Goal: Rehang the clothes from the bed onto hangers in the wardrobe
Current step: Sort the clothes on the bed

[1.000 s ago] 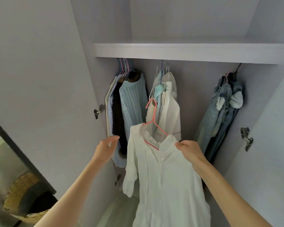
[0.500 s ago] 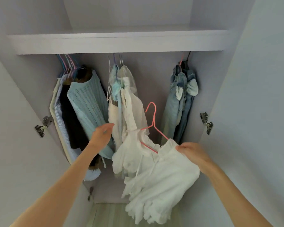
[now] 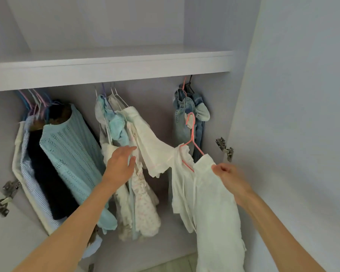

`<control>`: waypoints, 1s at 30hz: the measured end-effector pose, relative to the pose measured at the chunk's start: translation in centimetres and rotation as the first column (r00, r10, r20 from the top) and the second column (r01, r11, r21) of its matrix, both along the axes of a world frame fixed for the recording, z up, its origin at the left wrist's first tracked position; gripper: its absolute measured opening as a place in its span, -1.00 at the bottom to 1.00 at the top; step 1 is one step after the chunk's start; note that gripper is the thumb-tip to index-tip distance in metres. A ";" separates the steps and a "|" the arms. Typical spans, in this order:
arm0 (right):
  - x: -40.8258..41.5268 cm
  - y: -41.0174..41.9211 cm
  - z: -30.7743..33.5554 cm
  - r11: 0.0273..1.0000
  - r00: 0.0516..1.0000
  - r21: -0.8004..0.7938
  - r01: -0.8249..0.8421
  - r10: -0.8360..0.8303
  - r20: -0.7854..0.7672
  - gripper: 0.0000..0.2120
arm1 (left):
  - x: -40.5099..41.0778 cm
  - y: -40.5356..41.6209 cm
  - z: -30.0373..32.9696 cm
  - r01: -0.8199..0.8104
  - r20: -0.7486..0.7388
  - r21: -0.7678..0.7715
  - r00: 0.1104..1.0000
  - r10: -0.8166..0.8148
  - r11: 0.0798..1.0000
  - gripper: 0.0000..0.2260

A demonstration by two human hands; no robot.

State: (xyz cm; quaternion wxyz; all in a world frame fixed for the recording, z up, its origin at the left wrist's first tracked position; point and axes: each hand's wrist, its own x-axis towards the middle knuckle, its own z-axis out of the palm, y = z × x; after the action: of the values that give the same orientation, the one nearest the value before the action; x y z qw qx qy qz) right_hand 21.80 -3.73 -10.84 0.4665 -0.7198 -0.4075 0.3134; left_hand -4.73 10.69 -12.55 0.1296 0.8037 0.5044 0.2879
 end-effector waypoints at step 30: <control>-2.0 21.8 -0.7 0.977 0.976 0.083 -0.198 0.205 -0.072 -0.78 | 4.8 17.3 -0.3 -0.024 -0.438 0.174 0.894 0.100 0.984 -0.34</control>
State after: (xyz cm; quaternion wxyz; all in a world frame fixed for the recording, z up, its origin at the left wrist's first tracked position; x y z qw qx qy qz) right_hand 19.84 18.03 -11.55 0.4751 -0.6435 -0.4711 0.3719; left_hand 0.03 27.98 -12.85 -0.0650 0.8395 0.5206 0.1412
